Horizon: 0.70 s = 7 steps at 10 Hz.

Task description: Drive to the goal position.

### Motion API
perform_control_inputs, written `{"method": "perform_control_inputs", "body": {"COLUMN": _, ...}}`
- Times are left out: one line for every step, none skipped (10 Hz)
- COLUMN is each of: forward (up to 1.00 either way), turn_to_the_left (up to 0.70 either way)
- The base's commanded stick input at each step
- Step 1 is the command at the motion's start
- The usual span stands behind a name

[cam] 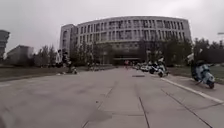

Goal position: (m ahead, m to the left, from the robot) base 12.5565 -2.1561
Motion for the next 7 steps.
{"method": "perform_control_inputs", "body": {"forward": 0.70, "turn_to_the_left": 0.00}}
{"method": "perform_control_inputs", "body": {"forward": 0.70, "turn_to_the_left": 0.00}}
{"method": "perform_control_inputs", "body": {"forward": 0.70, "turn_to_the_left": 0.00}}
{"method": "perform_control_inputs", "body": {"forward": 0.70, "turn_to_the_left": 0.00}}
{"method": "perform_control_inputs", "body": {"forward": 0.70, "turn_to_the_left": 0.00}}
{"method": "perform_control_inputs", "body": {"forward": 0.70, "turn_to_the_left": 0.00}}
{"method": "perform_control_inputs", "body": {"forward": 0.70, "turn_to_the_left": 0.00}}
